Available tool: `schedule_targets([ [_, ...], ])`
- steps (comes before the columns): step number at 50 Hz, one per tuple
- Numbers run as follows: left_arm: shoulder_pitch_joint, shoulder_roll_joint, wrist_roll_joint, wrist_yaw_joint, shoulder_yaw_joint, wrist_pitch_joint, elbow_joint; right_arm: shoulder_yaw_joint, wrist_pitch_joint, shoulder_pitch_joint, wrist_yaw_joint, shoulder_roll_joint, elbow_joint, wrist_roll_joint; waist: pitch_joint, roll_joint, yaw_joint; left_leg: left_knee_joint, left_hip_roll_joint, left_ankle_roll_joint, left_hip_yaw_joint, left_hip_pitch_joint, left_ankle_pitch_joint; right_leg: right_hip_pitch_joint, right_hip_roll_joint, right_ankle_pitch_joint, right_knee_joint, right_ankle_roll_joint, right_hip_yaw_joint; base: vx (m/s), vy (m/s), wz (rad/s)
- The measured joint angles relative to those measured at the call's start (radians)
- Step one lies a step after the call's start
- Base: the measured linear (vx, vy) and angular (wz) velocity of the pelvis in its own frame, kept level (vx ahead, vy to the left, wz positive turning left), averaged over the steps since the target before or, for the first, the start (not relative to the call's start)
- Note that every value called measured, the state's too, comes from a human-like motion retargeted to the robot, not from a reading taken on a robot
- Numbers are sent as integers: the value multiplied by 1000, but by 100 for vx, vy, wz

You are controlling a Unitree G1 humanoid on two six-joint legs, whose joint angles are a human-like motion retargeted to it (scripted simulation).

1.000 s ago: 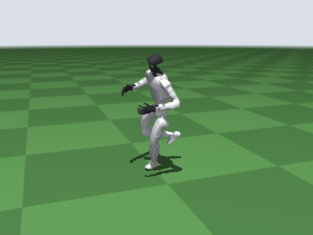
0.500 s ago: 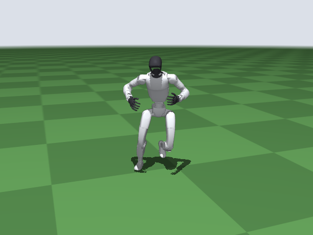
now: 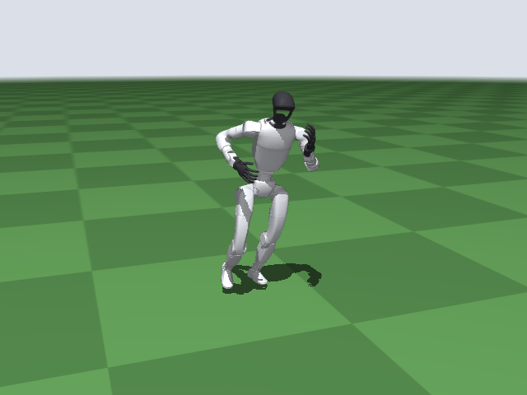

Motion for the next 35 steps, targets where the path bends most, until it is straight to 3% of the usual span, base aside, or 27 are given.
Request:
schedule_targets([
  [3,-138,-6,127,112,5,31,-9,-140,27,171,49,-92,-71,200,-31,91,-181,-169,55,-92,-94,145,329,-27,11,94,-368,23,-136,161,-23,218],
  [5,-139,-7,168,119,22,25,-22,-189,53,230,91,-89,-68,200,-31,97,-253,-275,63,-126,-143,274,554,16,4,153,-637,64,-188,168,-45,162],
  [7,-84,7,212,88,46,46,-29,-211,83,229,122,-67,-58,151,-9,53,-268,-277,47,-108,-170,398,639,70,-25,151,-786,111,-188,169,-53,91],
  [10,73,7,220,3,51,86,-23,-172,112,139,133,-20,-31,87,29,-51,-210,21,-33,6,-142,447,511,154,-103,163,-801,149,-118,163,-57,-5],
  [11,140,0,228,-28,46,98,1,-131,104,75,117,-9,-5,90,33,-57,-173,234,-43,40,-111,370,437,166,-105,168,-754,128,-90,152,-55,-56],
  [12,213,-2,223,-43,49,109,24,-91,92,0,93,-9,23,94,29,-41,-137,460,-29,52,-81,263,366,155,-91,150,-690,91,-68,145,-50,-64],
  [13,298,2,193,-25,66,118,47,-54,72,-98,55,-31,56,98,6,18,-102,714,34,15,-51,93,299,98,-42,85,-589,20,-56,142,-47,-64],
  [14,392,-6,189,-31,70,125,79,-16,63,-199,27,-33,80,80,0,40,-60,869,45,52,-48,-12,237,88,-19,25,-519,-2,-46,141,-47,-65],
  [15,491,-20,198,-48,68,130,114,23,61,-302,5,-27,101,51,3,44,-14,975,32,126,-57,-85,176,101,-9,-32,-465,1,-38,143,-46,-74],
  [17,755,-3,89,-96,142,131,93,70,64,-530,-18,-31,87,2,-35,30,76,1094,25,141,-23,-278,125,123,13,-103,-431,-10,-10,149,-42,-101],
  [18,904,23,36,-140,194,143,47,75,79,-607,-7,-25,48,3,-64,1,135,1088,16,144,15,-351,115,161,16,-102,-468,-18,14,157,-37,-139],
  [20,1157,111,-71,-155,288,137,-56,82,67,-701,-48,40,-46,50,-125,-90,283,985,1,184,109,-480,111,210,3,-37,-520,32,80,164,-30,-167],
  [23,1411,199,-127,-205,383,141,-121,91,57,-715,-37,90,-194,86,-168,-212,481,522,-23,172,262,-484,177,351,-40,247,-663,104,173,173,-9,-154],
  [25,1489,207,-142,-267,419,161,-127,121,55,-715,1,107,-261,92,-157,-218,565,83,-33,88,339,-364,276,496,-26,462,-763,135,223,182,9,-118],
  [27,1497,191,-132,-330,433,182,-137,149,50,-686,41,109,-310,104,-106,-124,597,-201,10,-63,362,-216,292,690,55,568,-816,110,277,186,18,-75],
  [28,1477,180,-117,-349,429,188,-144,153,48,-661,61,106,-328,116,-80,-74,594,-259,37,-129,352,-171,265,761,94,567,-798,87,290,183,21,-20],
  [30,1392,155,-65,-357,388,193,-145,153,55,-594,91,108,-341,135,-55,3,572,-281,92,-205,284,-120,243,802,153,495,-647,45,249,177,21,23],
  [32,1202,115,18,-319,282,189,-90,152,61,-513,96,118,-292,115,-29,28,523,-195,103,-170,190,-90,257,715,138,374,-348,7,136,163,18,68],
  [35,787,45,98,-187,110,166,29,156,59,-379,43,136,-110,65,17,-68,424,94,17,-15,133,-119,74,462,-10,147,111,-27,60,150,10,85],
])
